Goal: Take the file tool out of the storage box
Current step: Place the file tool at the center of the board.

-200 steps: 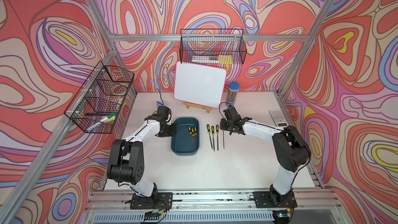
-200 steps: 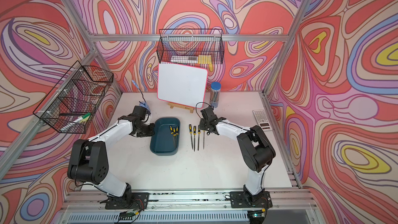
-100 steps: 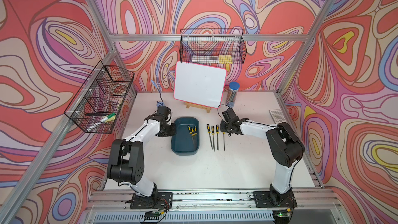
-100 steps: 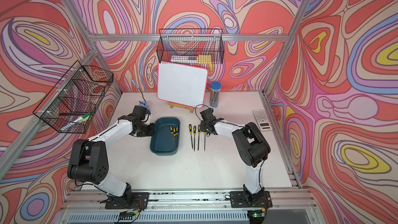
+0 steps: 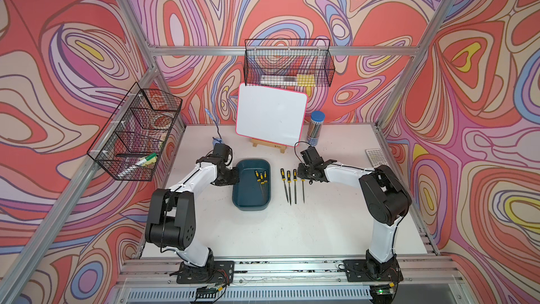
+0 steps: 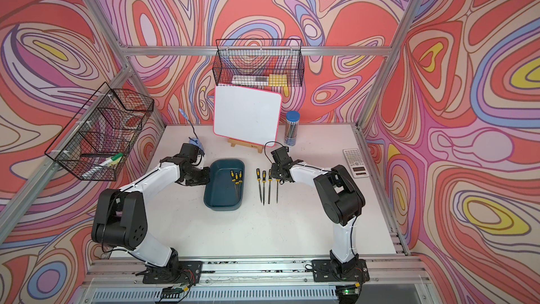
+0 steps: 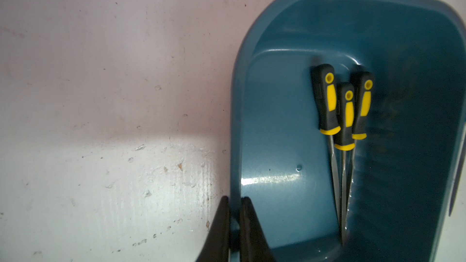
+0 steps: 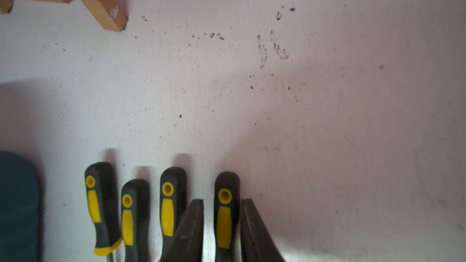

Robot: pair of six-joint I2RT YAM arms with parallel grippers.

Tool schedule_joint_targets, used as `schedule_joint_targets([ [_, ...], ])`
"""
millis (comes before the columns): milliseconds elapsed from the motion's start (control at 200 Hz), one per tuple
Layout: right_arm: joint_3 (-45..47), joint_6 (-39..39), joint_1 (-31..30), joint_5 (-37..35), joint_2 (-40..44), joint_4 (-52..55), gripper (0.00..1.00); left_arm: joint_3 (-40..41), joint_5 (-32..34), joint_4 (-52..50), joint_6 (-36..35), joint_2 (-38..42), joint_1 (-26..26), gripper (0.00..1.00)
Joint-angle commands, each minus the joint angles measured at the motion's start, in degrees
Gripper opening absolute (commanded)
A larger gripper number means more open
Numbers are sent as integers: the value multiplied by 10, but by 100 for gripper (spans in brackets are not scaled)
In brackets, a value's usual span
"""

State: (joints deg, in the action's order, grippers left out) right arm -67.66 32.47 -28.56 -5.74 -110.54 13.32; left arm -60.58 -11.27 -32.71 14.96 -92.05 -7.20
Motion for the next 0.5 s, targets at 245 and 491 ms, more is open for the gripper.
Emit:
schedule_joint_targets([
  [245, -42, -29, -11, -16, 22, 11, 34, -6, -9, -11, -4, 24, -2, 0],
  [491, -150, -102, -99, 32, 2, 25, 34, -30, -3, -30, -9, 24, -2, 0],
])
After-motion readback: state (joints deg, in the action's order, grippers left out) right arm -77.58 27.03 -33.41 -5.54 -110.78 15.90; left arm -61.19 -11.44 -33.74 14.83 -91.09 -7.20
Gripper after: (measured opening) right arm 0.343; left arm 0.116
